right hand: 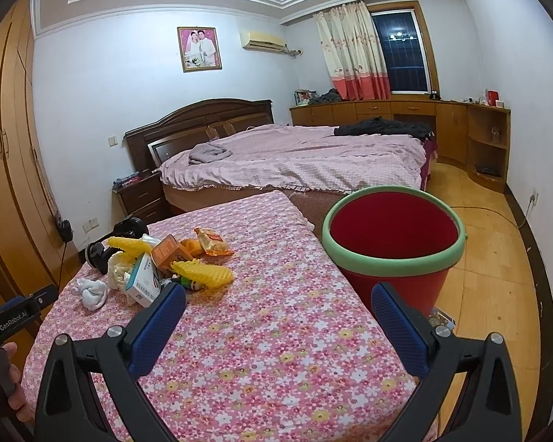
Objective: Collect trash
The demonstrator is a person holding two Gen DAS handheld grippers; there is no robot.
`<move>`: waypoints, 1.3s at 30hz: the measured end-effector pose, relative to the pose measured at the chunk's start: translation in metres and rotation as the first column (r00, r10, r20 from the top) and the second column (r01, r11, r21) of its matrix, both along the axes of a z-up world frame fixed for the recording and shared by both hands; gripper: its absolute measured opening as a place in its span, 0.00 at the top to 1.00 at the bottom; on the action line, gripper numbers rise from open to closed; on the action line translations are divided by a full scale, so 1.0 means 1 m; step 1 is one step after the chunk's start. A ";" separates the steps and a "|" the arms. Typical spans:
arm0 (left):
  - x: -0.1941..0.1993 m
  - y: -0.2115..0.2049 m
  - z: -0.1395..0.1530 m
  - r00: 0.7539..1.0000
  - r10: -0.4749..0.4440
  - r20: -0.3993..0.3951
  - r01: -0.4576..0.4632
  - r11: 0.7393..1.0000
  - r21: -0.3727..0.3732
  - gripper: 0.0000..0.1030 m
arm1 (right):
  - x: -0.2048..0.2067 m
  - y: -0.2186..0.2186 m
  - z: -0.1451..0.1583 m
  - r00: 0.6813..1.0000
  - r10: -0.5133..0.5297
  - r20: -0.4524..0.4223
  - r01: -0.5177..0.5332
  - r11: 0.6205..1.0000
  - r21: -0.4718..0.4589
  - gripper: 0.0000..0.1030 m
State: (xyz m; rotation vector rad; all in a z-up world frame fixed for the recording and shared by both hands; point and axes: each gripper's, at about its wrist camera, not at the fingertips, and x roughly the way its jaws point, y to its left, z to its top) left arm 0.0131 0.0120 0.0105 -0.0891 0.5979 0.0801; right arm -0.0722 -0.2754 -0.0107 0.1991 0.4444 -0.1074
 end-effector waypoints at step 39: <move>0.143 0.052 -0.087 0.961 -0.063 -0.269 0.024 0.989 -0.143 0.47 | 0.198 0.060 -0.072 0.907 0.179 -0.381 -0.174 0.984 0.047 0.48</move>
